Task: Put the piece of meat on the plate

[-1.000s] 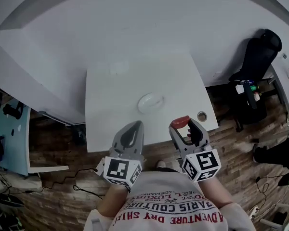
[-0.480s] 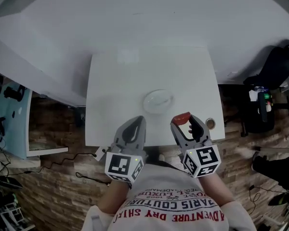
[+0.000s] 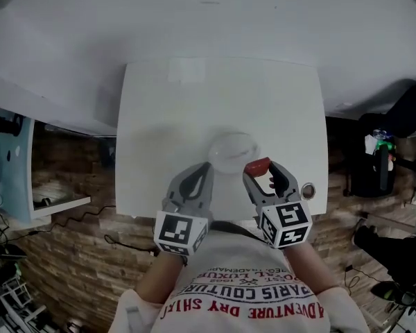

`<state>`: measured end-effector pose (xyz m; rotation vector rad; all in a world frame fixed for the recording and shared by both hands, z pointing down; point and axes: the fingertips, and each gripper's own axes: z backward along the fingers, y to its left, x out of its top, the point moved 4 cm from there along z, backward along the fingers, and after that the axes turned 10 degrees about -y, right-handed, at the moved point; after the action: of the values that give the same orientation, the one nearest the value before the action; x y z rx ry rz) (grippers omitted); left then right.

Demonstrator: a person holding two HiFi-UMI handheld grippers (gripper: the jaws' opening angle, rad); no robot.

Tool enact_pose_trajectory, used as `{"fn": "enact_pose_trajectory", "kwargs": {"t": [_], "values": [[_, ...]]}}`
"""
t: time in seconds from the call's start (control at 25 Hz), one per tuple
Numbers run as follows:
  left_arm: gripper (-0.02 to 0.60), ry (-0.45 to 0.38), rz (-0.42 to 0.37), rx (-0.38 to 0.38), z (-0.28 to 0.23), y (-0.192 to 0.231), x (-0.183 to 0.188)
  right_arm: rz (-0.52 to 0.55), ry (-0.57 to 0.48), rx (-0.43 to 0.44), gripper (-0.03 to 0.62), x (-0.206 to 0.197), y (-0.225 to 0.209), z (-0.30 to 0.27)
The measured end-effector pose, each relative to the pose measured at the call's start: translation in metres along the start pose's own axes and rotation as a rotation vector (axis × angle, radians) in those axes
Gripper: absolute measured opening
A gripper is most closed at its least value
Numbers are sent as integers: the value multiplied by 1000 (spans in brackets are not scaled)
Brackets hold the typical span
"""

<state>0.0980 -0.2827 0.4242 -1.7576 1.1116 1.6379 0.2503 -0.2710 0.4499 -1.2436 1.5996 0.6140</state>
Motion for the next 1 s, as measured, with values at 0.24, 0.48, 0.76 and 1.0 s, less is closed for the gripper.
{"fn": "enact_pose_trajectory", "kwargs": {"t": [0.24, 0.48, 0.76, 1.0], "values": [[6, 58, 18, 21, -17, 27, -24, 16, 141, 36, 275, -34, -3, -49], [6, 85, 20, 15, -25, 39, -45, 17, 273, 73, 276, -65, -5, -87], [6, 98, 46, 37, -23, 54, -57, 102, 408, 63, 275, -86, -7, -118], [6, 121, 56, 36, -21, 65, -63, 122, 476, 45, 275, -99, -8, -130]]}}
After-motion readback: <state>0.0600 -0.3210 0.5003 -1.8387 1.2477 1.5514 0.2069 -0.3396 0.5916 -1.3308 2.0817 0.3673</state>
